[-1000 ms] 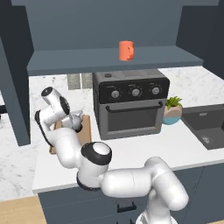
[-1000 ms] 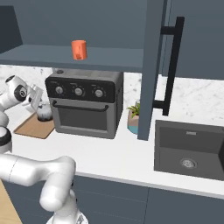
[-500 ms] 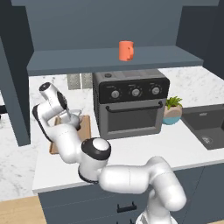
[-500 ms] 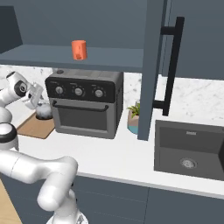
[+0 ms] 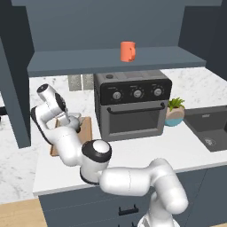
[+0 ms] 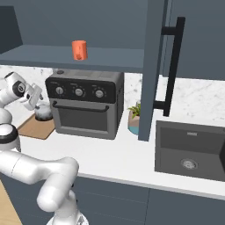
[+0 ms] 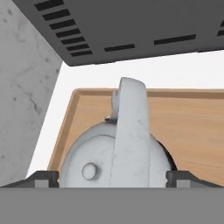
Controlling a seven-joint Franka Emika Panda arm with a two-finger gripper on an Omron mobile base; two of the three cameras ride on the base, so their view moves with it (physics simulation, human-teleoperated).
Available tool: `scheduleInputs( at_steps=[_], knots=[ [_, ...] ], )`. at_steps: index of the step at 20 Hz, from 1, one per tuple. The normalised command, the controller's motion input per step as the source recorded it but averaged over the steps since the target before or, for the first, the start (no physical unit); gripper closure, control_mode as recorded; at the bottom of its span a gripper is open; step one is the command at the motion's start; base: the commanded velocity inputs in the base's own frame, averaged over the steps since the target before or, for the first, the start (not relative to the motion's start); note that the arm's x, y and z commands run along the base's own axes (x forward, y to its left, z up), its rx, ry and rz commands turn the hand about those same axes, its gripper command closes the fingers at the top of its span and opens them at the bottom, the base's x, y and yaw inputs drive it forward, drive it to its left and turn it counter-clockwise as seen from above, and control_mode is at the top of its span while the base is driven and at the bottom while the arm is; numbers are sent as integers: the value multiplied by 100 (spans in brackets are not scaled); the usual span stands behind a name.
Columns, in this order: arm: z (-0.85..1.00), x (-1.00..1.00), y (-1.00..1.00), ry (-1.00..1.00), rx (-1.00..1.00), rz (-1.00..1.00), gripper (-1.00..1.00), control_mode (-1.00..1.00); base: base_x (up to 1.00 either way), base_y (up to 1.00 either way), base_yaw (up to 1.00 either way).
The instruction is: Pick the kettle from the counter and place it on the tray. Then pick the mug from the cabinet and place it on the tray. Then close the cabinet doors.
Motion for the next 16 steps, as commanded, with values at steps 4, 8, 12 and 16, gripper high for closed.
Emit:
scheduleInputs(
  at_steps=[4,8,12,16],
  knots=[
    [-6,-15,0,0,0,0,-100,-100,0,0,0],
    [-3,-35,0,-3,0,0,-100,-100,0,0,0],
    [-2,-37,0,-9,0,0,-100,-100,0,0,0],
    [17,-50,0,-18,5,-1,-100,-100,0,0,0]
  ],
)
